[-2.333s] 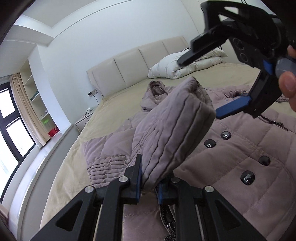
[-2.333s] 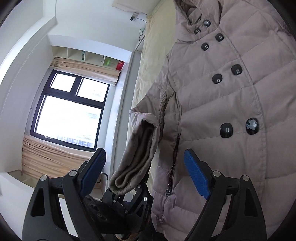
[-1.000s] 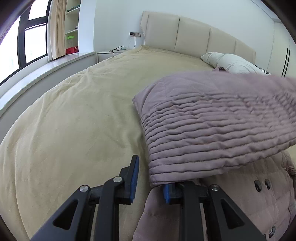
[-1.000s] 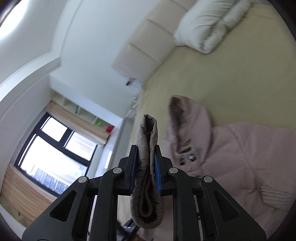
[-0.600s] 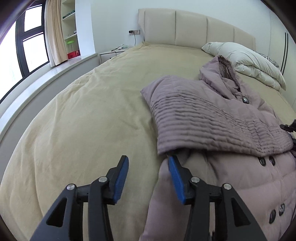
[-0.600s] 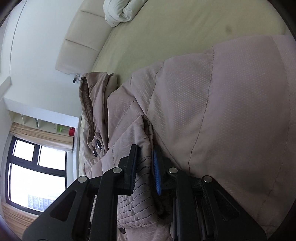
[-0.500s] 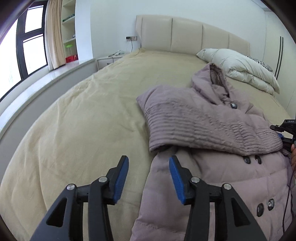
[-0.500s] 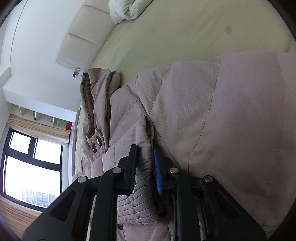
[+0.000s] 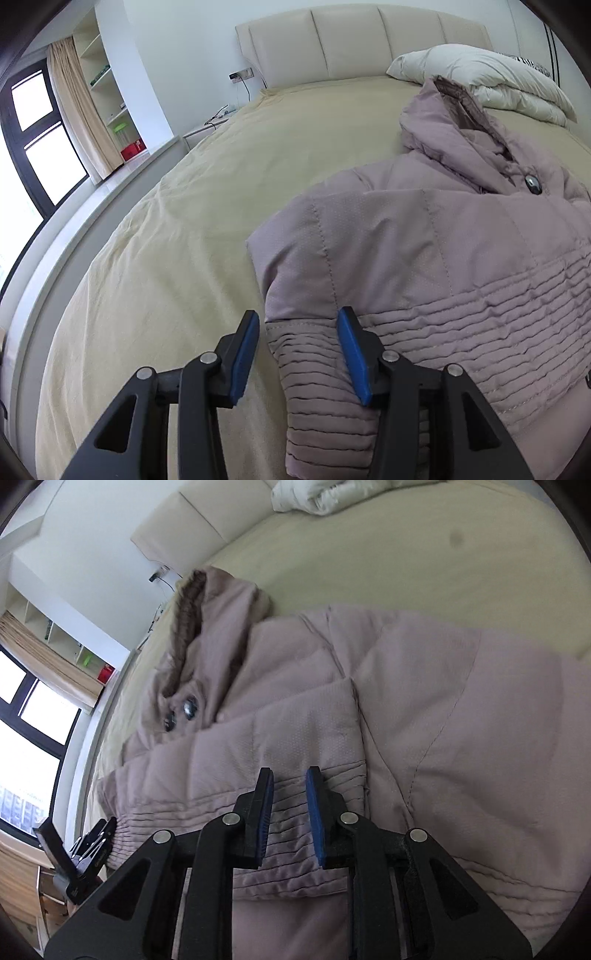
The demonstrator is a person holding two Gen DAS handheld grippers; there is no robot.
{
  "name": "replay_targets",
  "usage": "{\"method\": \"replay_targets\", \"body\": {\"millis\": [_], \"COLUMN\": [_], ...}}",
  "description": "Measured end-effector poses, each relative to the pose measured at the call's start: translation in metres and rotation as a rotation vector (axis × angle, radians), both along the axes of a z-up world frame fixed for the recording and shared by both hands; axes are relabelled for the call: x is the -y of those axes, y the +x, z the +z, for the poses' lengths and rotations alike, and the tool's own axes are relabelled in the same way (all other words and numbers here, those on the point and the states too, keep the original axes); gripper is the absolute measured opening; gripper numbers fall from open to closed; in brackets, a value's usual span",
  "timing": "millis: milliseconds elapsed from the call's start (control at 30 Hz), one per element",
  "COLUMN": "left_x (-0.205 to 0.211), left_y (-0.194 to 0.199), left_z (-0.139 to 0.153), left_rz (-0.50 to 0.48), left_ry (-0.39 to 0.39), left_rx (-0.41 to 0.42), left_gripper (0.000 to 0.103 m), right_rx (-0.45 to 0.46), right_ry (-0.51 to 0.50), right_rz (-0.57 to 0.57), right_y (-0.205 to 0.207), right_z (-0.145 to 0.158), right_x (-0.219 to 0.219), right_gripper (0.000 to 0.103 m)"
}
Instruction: Fold large clothes
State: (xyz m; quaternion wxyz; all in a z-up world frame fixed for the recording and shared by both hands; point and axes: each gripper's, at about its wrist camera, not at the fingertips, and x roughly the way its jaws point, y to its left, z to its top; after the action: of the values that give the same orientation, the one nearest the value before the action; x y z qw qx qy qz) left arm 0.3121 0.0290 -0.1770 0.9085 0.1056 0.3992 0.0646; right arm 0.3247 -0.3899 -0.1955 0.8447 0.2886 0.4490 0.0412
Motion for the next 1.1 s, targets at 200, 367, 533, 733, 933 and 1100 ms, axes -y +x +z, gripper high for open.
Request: {"method": "replay_targets", "body": {"millis": [200, 367, 533, 733, 933, 1100], "left_x": [-0.009, 0.015, 0.059, 0.104, 0.127, 0.122], "left_y": [-0.004, -0.062, -0.114, -0.153, -0.174, -0.183], "left_z": [0.016, 0.054, 0.064, 0.059, 0.063, 0.073], "left_rz": [-0.002, -0.082, -0.214, -0.302, -0.35, -0.362], "left_ry": [-0.061, -0.188, -0.332, -0.466, -0.498, -0.539], "left_rx": [-0.012, 0.089, 0.079, -0.015, -0.047, -0.052], "left_gripper": [0.047, 0.059, 0.077, 0.077, 0.077, 0.077], "right_rx": [0.101, 0.306, 0.295, 0.144, 0.244, 0.226], "right_ry": [0.035, 0.051, 0.146, 0.42, 0.541, 0.47], "right_rz": [-0.026, -0.122, -0.409, -0.866, -1.082, -1.108], "right_y": [-0.027, -0.13, -0.248, -0.388, -0.419, -0.395], "right_z": [0.015, 0.064, 0.053, -0.009, -0.039, -0.034], "right_x": [0.003, 0.05, 0.119, 0.189, 0.214, 0.237], "right_gripper": [0.019, 0.073, 0.082, 0.081, 0.076, 0.031]}}
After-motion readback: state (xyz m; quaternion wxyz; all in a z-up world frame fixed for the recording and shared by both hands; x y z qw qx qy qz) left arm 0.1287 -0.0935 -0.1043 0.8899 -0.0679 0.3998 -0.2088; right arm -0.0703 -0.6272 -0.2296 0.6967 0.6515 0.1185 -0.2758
